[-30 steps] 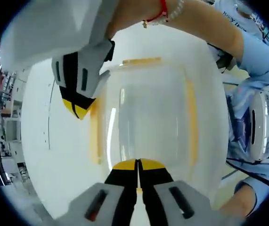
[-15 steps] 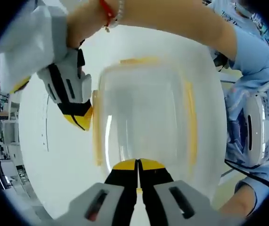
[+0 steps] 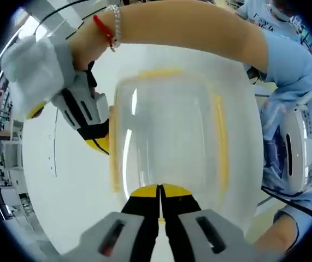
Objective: Snap each plastic latch of the storage box into its locked position after aligning the lid with the box until every specified latch is closed and the lid sits flush.
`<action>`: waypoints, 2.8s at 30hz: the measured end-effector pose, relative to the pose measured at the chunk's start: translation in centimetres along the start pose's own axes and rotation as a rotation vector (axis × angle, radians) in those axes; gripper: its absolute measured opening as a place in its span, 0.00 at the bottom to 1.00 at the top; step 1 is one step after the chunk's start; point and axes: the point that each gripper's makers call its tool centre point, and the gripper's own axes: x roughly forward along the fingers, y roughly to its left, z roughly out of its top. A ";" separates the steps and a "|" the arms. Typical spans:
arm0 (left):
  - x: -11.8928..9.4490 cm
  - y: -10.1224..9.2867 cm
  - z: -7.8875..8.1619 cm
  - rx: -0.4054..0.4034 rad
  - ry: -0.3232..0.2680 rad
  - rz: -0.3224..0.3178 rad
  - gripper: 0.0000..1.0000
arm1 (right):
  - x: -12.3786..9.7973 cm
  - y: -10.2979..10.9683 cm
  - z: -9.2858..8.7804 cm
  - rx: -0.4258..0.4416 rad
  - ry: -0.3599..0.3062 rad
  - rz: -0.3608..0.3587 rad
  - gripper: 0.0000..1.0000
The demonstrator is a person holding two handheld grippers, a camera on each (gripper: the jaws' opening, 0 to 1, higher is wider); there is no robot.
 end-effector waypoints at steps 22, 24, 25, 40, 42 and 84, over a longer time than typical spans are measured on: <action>-0.7 -0.3 0.2 0.158 -0.259 -0.137 0.02 | -3.5 -3.4 2.6 -0.066 -0.142 -0.451 0.05; -0.8 0.1 0.0 0.142 -0.293 -0.120 0.04 | -4.4 -3.5 2.8 -0.072 -0.168 -0.522 0.06; -0.8 0.5 0.0 0.134 -0.315 -0.097 0.08 | -4.8 -3.3 2.8 -0.061 -0.184 -0.549 0.06; -8.6 6.4 -3.0 -0.338 -0.810 0.421 0.16 | -9.5 1.8 3.5 -0.040 -0.393 -0.780 0.15; -10.6 6.2 -3.6 -0.384 -0.904 0.472 0.16 | -10.4 3.3 3.7 -0.046 -0.438 -0.808 0.16; -11.1 -0.6 -20.3 -0.773 -1.046 1.150 0.30 | -20.0 13.9 -8.5 0.058 -0.675 -1.566 0.26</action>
